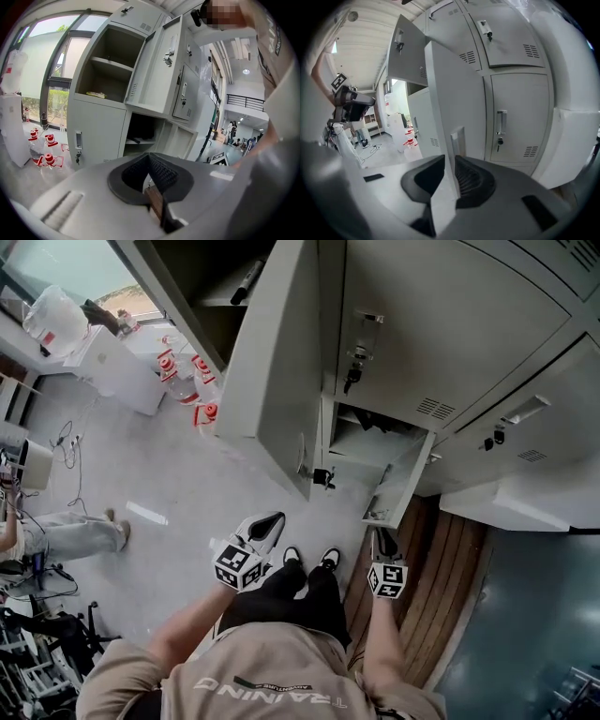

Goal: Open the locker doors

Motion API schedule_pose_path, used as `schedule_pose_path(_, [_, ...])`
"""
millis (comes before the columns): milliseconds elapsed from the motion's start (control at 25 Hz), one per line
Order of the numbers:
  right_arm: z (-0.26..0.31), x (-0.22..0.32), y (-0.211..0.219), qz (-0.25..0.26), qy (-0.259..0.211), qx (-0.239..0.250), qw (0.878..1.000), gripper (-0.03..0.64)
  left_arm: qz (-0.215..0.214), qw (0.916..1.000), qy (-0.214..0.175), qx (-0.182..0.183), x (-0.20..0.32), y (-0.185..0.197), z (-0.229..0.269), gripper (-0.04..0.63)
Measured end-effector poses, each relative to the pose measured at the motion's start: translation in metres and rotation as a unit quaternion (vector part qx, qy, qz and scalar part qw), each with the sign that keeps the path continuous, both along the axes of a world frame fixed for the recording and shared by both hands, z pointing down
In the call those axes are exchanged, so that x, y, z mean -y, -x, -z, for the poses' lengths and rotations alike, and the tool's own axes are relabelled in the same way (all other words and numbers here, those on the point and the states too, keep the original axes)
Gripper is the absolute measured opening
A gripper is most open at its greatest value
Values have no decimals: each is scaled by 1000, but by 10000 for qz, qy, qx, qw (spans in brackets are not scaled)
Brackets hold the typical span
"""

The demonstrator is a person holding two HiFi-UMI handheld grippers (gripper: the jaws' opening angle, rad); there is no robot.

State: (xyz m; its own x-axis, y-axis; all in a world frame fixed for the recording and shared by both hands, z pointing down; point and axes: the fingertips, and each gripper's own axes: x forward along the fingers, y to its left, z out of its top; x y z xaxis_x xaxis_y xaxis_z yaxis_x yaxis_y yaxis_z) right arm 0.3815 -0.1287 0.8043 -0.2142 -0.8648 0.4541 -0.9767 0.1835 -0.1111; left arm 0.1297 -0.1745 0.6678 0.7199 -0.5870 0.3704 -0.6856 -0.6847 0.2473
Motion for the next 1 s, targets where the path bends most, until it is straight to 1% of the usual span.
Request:
schedule_pose_path(120, [13,-15,-1,-56,77,-17,10000,71,-17,9999,-125,-43,-2,-7,22,6])
schedule_pose_path(200, [27,-26,6,83,36,-37,10000,71,-18,9997,-235,-83,-4,-13,35,6])
schedule_pose_path(320, [52,-36,21,372,-156,-28,9992,71,41,9994,-327,-134,-8,-20,47,6])
schedule_pose_path(440, [71,-36,34,625,-361,47,9974,71,133,9992,-352,-159,-13,-21,49,6])
schedule_pose_path(680, [100,-26,54,1026,-620,137,9927,64,296,9986,-350,-245,-29,-19,46,6])
schedule_pose_path(840, [131,-34,76,1133,-861,-62,9898,57,161,9985,-402,-339,-52,-13,52,6])
schedule_pose_path(1000, [163,-48,97,911,-1122,-192,9893,43,-96,9972,-587,-456,-70,3,65,6])
